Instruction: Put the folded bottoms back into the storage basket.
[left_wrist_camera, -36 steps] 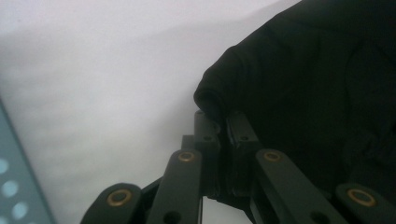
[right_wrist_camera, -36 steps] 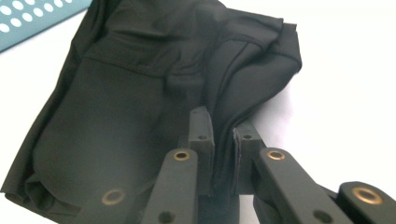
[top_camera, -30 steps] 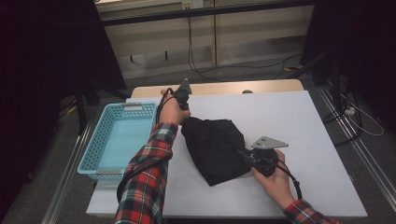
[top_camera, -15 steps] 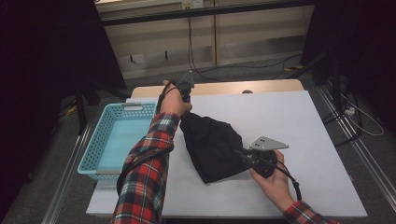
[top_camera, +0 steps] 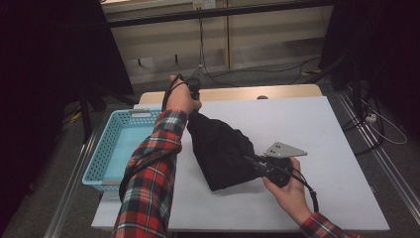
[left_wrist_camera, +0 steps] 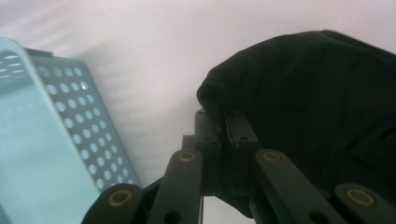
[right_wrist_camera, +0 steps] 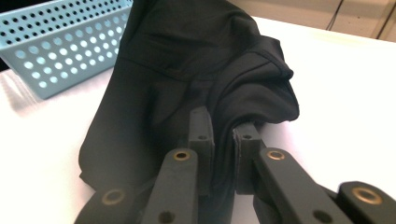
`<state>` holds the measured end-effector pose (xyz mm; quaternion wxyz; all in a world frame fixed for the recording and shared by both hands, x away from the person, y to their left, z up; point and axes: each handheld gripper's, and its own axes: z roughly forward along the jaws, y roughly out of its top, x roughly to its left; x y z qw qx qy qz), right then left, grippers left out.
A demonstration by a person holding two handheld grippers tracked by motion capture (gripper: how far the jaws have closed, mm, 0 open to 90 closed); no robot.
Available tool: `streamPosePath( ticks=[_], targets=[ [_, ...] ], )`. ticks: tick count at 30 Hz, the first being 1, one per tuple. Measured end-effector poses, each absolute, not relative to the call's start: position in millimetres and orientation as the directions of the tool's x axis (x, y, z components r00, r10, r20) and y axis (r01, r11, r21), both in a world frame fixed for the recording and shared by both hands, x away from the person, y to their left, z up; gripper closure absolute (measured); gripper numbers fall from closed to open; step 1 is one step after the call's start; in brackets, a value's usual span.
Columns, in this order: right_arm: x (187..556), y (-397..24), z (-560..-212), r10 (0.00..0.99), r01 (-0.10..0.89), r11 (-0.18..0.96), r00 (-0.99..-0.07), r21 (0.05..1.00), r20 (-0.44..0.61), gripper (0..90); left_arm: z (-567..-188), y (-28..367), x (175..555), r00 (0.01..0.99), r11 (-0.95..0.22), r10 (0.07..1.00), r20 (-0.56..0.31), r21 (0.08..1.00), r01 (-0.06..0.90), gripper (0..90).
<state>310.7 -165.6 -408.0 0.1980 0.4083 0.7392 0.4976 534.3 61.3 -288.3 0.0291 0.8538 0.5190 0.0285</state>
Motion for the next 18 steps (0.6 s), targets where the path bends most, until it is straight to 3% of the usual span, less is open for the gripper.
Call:
streamPosePath(
  ticks=[18],
  targets=[
    [313.8,-142.1,-388.6,0.777,0.337,0.167,-0.624,0.927,0.087,82.3,-247.3,79.7,534.4,0.442,-0.443,0.896,0.039,0.103,0.890,85.5]
  ],
)
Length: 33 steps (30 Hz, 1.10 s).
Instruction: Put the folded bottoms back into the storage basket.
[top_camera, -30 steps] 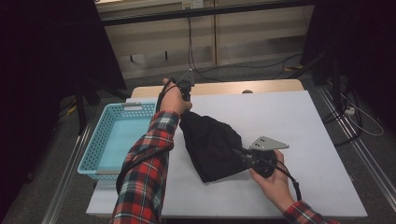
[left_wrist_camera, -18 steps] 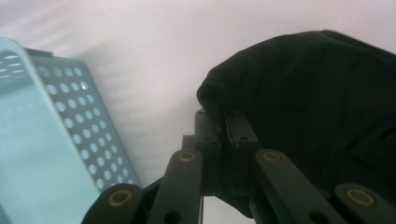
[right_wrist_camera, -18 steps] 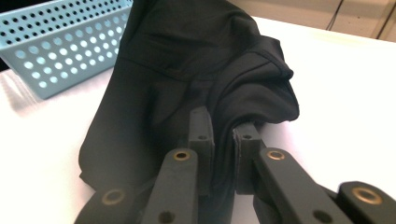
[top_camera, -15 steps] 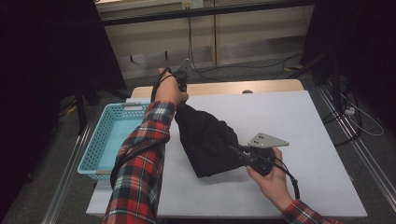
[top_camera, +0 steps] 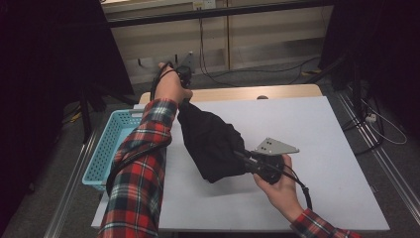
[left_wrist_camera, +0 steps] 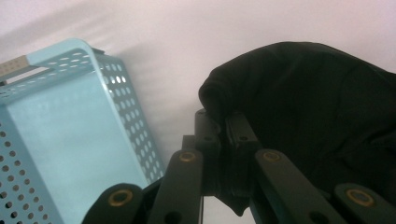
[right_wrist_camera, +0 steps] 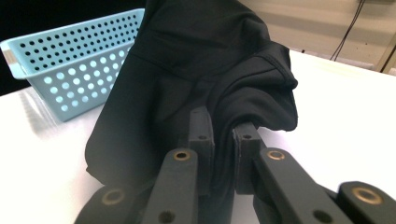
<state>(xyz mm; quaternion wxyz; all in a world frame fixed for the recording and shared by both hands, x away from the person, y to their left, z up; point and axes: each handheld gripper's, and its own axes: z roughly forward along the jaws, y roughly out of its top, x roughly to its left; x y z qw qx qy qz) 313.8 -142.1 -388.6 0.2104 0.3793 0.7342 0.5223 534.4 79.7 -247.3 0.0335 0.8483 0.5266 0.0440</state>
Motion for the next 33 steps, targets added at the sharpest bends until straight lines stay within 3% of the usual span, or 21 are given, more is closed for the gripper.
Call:
streamPosePath(
  ticks=[33],
  targets=[
    [332.6,-67.1,-333.6,0.684,0.215,0.154,-0.727,0.964,0.053,82.3,-162.1,148.8,532.7,0.362,-0.370,0.929,0.075,0.190,0.909,85.6]
  ],
)
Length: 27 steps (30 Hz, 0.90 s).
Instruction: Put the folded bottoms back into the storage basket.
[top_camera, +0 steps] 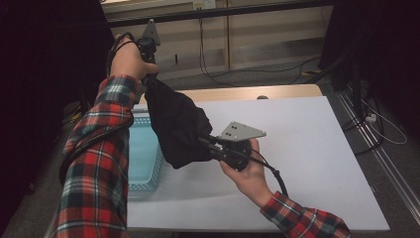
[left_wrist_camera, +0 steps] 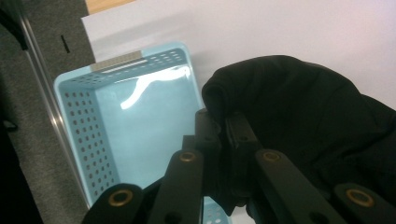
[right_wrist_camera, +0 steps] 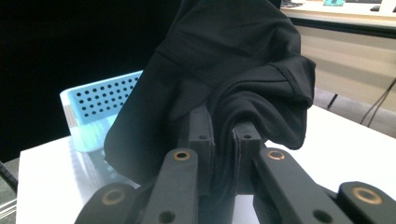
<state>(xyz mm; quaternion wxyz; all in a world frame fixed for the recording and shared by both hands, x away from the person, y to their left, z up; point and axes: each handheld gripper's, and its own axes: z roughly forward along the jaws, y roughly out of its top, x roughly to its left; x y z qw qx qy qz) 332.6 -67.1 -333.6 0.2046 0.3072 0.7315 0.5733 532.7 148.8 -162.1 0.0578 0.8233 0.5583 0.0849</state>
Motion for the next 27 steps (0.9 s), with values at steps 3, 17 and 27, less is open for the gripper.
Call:
streamPosePath(
  ticks=[3,17,27],
  targets=[
    [333.1,-61.7,-328.7,0.677,0.204,0.147,-0.734,0.968,0.052,82.3,-156.9,155.4,531.4,0.355,-0.363,0.932,0.078,0.198,0.910,85.6],
    [334.6,-24.8,-316.3,0.637,0.183,0.146,-0.769,0.972,0.049,82.3,-146.2,192.6,532.1,0.313,-0.318,0.948,0.059,0.214,0.924,85.6],
    [336.2,2.0,-315.8,0.605,0.177,0.151,-0.795,0.972,0.051,82.3,-148.8,218.0,538.6,0.276,-0.281,0.960,0.054,0.209,0.937,85.6]
  ],
)
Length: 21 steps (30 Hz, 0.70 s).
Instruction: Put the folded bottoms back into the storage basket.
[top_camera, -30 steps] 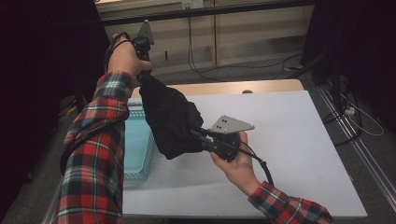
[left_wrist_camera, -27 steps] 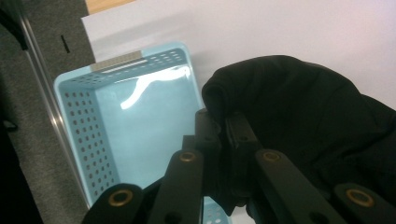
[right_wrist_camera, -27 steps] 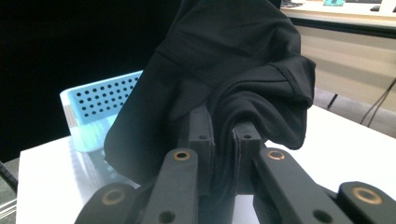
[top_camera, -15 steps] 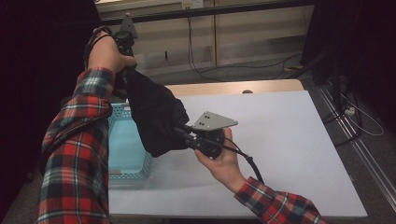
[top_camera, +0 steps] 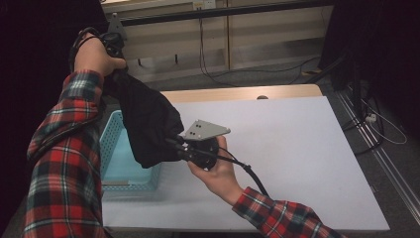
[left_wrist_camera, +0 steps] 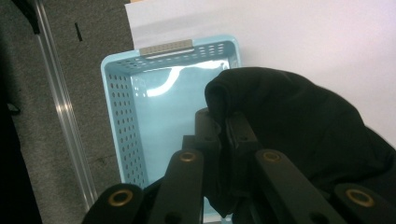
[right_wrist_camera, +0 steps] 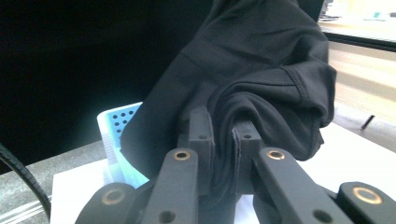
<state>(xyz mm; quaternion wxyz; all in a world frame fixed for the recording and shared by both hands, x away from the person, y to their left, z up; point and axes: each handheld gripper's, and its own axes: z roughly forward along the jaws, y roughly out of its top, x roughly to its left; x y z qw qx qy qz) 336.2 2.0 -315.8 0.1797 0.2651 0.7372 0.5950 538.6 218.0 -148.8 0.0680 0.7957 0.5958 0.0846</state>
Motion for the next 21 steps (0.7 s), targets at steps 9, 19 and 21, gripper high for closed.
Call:
streamPosePath(
  ticks=[9,19,21],
  targets=[
    [339.2,23.6,-322.5,0.575,0.178,0.156,-0.816,0.972,0.057,82.3,-155.5,235.8,540.4,0.252,-0.259,0.966,0.062,0.196,0.946,85.6],
    [345.9,38.2,-330.6,0.560,0.194,0.150,-0.825,0.969,0.079,82.3,-159.5,253.8,540.8,0.227,-0.234,0.972,0.058,0.210,0.949,85.6],
    [345.5,40.8,-330.0,0.556,0.192,0.149,-0.828,0.970,0.079,82.3,-160.3,256.0,540.5,0.228,-0.235,0.972,0.060,0.210,0.949,85.6]
  ],
)
